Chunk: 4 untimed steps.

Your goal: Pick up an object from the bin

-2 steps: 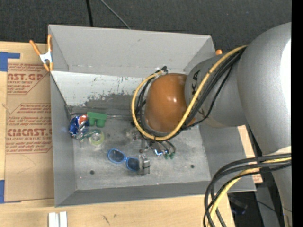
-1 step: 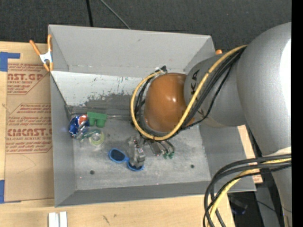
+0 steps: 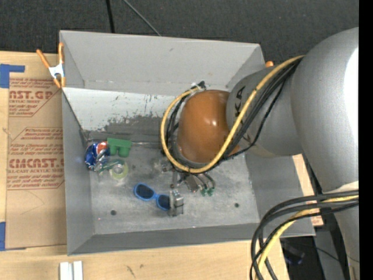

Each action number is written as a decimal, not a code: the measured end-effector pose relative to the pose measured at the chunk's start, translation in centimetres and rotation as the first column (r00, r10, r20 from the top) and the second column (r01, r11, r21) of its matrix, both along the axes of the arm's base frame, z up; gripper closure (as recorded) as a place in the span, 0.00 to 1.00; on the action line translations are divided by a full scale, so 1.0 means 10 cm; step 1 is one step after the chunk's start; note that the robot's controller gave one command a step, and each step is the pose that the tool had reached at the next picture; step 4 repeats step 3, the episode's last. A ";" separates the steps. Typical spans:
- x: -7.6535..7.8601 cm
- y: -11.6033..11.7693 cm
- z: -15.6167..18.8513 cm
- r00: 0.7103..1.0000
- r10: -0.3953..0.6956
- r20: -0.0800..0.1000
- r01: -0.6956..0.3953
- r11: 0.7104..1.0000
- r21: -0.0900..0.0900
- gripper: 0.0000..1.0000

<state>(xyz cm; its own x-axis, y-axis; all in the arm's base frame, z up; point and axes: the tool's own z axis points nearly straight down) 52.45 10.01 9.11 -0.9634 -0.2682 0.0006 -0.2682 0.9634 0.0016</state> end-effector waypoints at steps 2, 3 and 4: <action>-0.07 0.22 -0.21 0.867 -0.499 0.001 0.499 0.867 0.000 1.00; -0.15 0.37 1.14 0.853 -0.522 0.006 0.522 0.853 0.006 1.00; -0.15 0.37 1.14 0.853 -0.522 0.006 0.522 0.853 0.006 1.00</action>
Offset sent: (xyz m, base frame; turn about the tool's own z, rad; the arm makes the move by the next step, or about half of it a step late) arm -0.0071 0.0214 -0.0211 0.5233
